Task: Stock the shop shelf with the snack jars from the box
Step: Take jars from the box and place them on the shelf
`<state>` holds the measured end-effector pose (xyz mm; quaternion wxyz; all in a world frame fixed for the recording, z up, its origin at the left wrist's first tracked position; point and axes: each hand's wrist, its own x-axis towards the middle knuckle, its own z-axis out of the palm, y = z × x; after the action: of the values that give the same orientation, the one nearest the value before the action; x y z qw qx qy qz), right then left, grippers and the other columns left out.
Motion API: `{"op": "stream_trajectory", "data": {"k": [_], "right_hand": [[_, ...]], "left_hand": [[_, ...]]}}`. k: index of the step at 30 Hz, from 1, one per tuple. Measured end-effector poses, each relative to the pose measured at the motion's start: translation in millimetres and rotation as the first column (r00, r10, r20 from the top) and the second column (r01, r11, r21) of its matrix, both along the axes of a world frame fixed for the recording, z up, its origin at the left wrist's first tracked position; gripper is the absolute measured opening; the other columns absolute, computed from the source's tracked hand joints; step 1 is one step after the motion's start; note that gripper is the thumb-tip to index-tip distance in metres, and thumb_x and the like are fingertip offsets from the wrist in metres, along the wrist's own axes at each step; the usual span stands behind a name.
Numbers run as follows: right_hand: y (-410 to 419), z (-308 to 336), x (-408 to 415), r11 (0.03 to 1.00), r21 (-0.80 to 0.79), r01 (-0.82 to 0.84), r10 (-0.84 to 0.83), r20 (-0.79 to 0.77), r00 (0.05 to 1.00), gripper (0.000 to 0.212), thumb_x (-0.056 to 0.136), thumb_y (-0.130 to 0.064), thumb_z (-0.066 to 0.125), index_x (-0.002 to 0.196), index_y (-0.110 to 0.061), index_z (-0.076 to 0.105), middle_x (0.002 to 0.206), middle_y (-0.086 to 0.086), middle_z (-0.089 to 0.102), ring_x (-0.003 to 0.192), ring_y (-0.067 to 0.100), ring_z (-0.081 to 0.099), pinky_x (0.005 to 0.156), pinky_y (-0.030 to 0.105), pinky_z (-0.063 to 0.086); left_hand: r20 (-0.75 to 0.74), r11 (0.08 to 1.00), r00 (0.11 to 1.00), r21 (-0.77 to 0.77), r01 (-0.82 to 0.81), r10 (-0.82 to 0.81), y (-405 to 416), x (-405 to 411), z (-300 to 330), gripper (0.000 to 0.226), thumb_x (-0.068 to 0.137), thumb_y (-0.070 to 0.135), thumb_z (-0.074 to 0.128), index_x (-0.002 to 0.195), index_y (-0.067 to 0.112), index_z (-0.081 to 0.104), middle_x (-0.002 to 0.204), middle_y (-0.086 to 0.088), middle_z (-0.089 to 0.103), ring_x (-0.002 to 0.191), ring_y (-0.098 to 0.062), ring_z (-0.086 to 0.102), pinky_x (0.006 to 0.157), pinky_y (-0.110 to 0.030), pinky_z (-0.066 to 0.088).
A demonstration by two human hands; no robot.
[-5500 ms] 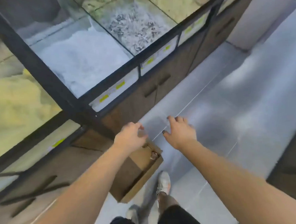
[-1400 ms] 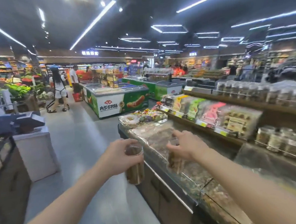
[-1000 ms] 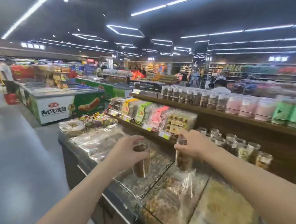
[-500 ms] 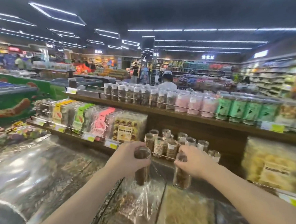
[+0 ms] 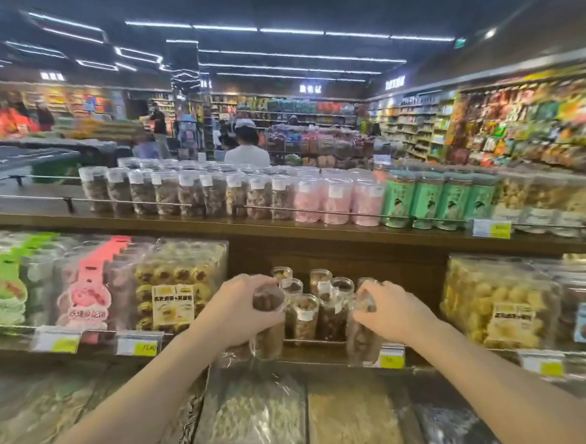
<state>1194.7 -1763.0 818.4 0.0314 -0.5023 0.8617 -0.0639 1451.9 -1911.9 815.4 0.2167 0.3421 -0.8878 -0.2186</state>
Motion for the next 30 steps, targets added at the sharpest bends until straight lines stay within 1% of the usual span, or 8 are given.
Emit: {"op": "stream_trajectory", "data": {"k": [2,4,9,15,18,25,28,30], "right_hand": [[-7,1,-10,0.999,-0.018,0.043,-0.042,0.025,0.999,0.055,0.094,-0.063,0.049,0.137,-0.031,0.044,0.116,-0.001,0.050,0.100,0.024,0.058,0.081,0.034,0.049],[-10,3,-26,0.995,-0.043,0.091,-0.090,0.024,0.996,0.057,0.093,-0.065,0.050,0.138,-0.030,0.043,0.123,0.002,0.052,0.105,0.025,0.060,0.080,0.034,0.048],[-7,15,-84,0.970,-0.095,0.225,-0.224,0.013,0.974,0.055,0.093,-0.065,0.052,0.134,-0.029,0.046,0.123,0.006,0.054,0.108,0.030,0.060,0.082,0.037,0.050],[4,14,-147,0.938,-0.094,0.333,-0.335,-0.011,0.942,0.058,0.094,-0.062,0.054,0.138,-0.026,0.044,0.129,0.010,0.056,0.113,0.032,0.059,0.085,0.040,0.050],[7,1,-168,0.936,-0.058,0.348,-0.350,-0.027,0.936,0.060,0.095,-0.059,0.054,0.143,-0.024,0.042,0.133,0.013,0.055,0.115,0.032,0.059,0.085,0.039,0.050],[0,-38,-202,0.943,0.041,0.329,-0.331,0.050,0.942,0.068,0.095,-0.060,0.051,0.149,-0.023,0.035,0.139,0.014,0.053,0.114,0.036,0.061,0.088,0.043,0.055],[-6,-54,-209,0.946,0.079,0.314,-0.319,0.065,0.945,0.062,0.095,-0.057,0.052,0.144,-0.023,0.037,0.131,0.013,0.054,0.107,0.032,0.062,0.086,0.044,0.057],[-8,-61,-209,0.946,0.108,0.307,-0.314,0.054,0.948,0.054,0.098,-0.046,0.053,0.142,-0.020,0.039,0.125,0.013,0.054,0.102,0.029,0.062,0.085,0.041,0.057]], "left_hand": [[-0.002,1.000,1.000,-0.010,0.025,-0.025,-16,-12,-3,0.066,0.077,0.059,0.076,0.136,0.037,0.058,0.119,0.014,0.060,0.106,-0.006,0.059,0.088,-0.024,0.047],[-0.010,0.999,0.999,0.005,0.045,-0.045,-28,-25,-8,0.068,0.076,0.059,0.076,0.137,0.036,0.057,0.116,0.013,0.059,0.103,-0.006,0.057,0.087,-0.024,0.045],[-0.009,0.994,0.995,0.034,0.105,-0.104,-35,-66,-20,0.062,0.075,0.056,0.079,0.132,0.038,0.062,0.113,0.019,0.058,0.109,-0.008,0.058,0.092,-0.027,0.046],[0.015,0.993,0.994,0.059,0.106,-0.107,-21,-108,-29,0.072,0.073,0.063,0.076,0.137,0.040,0.056,0.125,0.016,0.063,0.111,-0.006,0.060,0.094,-0.030,0.052],[0.026,0.993,0.994,0.050,0.109,-0.111,-13,-125,-27,0.071,0.075,0.063,0.075,0.139,0.041,0.053,0.125,0.016,0.061,0.110,-0.007,0.060,0.093,-0.030,0.053],[0.006,0.997,0.998,0.053,0.056,-0.057,-4,-151,-26,0.068,0.074,0.064,0.075,0.136,0.045,0.054,0.117,0.018,0.060,0.101,-0.004,0.062,0.087,-0.027,0.055],[0.015,0.998,0.999,0.053,0.031,-0.032,-2,-158,-27,0.068,0.076,0.061,0.076,0.137,0.043,0.054,0.119,0.018,0.059,0.104,-0.002,0.060,0.088,-0.024,0.052],[0.013,0.999,1.000,0.041,0.021,-0.021,-1,-165,-25,0.067,0.076,0.060,0.076,0.138,0.042,0.054,0.119,0.016,0.060,0.104,-0.004,0.059,0.087,-0.024,0.050]]}}
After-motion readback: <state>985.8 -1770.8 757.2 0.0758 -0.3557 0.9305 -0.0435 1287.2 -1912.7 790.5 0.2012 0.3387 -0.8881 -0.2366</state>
